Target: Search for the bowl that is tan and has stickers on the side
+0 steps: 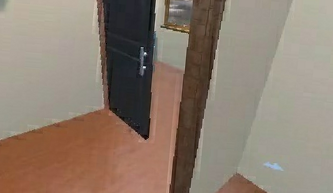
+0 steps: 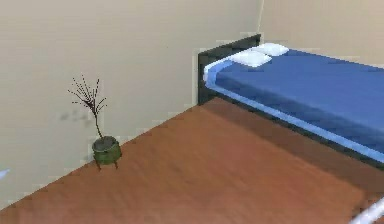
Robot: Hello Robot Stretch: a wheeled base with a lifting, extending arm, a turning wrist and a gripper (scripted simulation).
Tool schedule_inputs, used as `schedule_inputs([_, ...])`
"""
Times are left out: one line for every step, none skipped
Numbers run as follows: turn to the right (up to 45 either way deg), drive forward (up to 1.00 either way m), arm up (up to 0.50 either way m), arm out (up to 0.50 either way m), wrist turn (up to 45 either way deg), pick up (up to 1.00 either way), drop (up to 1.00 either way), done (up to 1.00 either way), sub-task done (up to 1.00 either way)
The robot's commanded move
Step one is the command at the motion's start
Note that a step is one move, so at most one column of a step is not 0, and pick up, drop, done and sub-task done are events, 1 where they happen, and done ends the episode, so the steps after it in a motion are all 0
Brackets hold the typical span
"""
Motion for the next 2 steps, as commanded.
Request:
schedule_inputs([3.0, 0.00, 0.00, 0.00, 0.0, 0.00, 0.00, 0.00, 0.00])
schedule_inputs([0.0, 0.30, 0.00, 0.00, 0.0, 0.00, 0.00, 0.00, 0.00])
